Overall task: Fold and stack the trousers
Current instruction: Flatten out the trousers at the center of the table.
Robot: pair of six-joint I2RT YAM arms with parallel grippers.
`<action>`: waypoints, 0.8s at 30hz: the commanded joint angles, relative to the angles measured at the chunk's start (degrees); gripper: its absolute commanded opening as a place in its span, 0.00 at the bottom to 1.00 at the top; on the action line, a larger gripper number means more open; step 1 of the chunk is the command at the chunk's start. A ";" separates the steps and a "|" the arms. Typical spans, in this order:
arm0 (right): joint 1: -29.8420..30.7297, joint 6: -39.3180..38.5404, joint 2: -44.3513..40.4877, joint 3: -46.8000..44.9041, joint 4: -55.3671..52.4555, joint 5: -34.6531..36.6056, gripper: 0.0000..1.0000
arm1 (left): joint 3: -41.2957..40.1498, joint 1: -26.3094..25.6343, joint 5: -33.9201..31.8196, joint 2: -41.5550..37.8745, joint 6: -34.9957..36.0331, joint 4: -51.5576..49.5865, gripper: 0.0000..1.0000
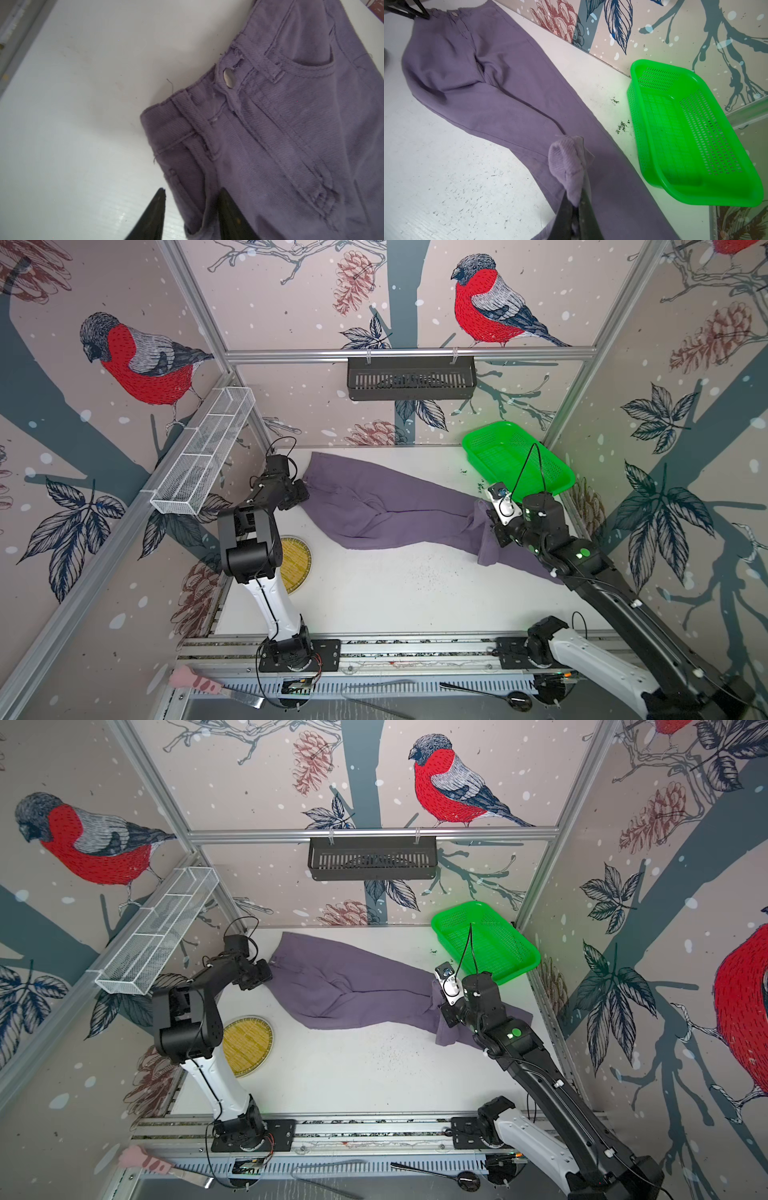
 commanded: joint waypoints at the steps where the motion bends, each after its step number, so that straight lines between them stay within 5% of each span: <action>1: 2.66 -3.40 -0.01 -0.18 -0.82 1.07 0.09 | 1.11 0.18 2.47 0.98 0.85 -0.97 0.28; 9: 16.21 -11.21 0.68 1.17 -7.05 8.60 0.06 | 4.38 0.23 1.76 2.81 2.70 -3.65 0.02; 16: 29.18 -11.26 3.27 -2.25 -16.96 7.83 0.06 | 9.32 0.20 -3.76 3.43 4.08 -6.38 0.00; 24: 30.60 -11.64 2.84 -4.21 -32.91 21.53 0.05 | 13.05 0.27 -8.79 5.59 5.42 -7.55 0.00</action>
